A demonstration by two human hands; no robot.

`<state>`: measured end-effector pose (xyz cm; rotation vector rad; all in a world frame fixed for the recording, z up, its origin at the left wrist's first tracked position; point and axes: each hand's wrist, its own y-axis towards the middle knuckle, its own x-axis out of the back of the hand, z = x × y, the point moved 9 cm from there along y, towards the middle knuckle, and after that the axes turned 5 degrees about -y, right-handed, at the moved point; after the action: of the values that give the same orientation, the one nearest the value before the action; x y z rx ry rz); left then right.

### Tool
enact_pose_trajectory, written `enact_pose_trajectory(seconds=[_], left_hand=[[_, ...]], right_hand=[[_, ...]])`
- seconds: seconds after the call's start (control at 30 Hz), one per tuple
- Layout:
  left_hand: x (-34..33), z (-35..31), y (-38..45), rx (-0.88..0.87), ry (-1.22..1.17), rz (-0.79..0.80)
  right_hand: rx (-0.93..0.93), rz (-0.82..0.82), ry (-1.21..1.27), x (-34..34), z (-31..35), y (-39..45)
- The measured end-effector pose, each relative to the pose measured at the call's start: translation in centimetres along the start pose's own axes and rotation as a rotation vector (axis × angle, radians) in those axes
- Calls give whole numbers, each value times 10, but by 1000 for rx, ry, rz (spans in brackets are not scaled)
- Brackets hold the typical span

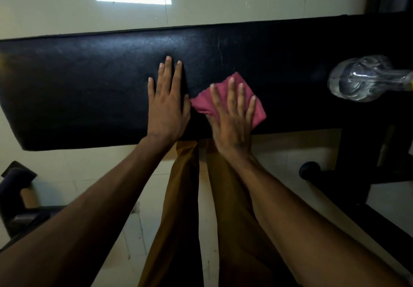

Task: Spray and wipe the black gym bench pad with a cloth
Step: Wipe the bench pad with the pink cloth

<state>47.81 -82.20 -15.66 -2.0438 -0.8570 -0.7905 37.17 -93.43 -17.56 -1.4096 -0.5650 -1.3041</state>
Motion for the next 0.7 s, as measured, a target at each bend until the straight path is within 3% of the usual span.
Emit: enact_pose_trajectory(seconds=[0.07,0.17,0.2,0.23,0.27,0.37,0.43,0.57,0.7], left_hand=[[6,5,0,-8,-18,9],[13,11,-4,-41,-5,25],[15,12,-5,-59,0,33],[16,14,-6,-74,-2,39],[17,16,-7,-79,-11,42],[29,28,-10,-38,-57,16],[40,33,-16,-3,-78,-19],[50,9,-29,-47,-58,-50],[35,-46,-38,-161,-75,10]], right_hand=[[-88,-89,25,9,-27,8],[-649,-283,183,30,-66,12],[-743,-289,232,31,-58,17],[-714,-253,242,33,-41,27],[-564,-182,207,33,-17,38],[23,20,140,29,51,42],[102,50,271,40,51,31],[-194,-121,576,88,-10,-15],[-713,-381,890,114,-115,-83]])
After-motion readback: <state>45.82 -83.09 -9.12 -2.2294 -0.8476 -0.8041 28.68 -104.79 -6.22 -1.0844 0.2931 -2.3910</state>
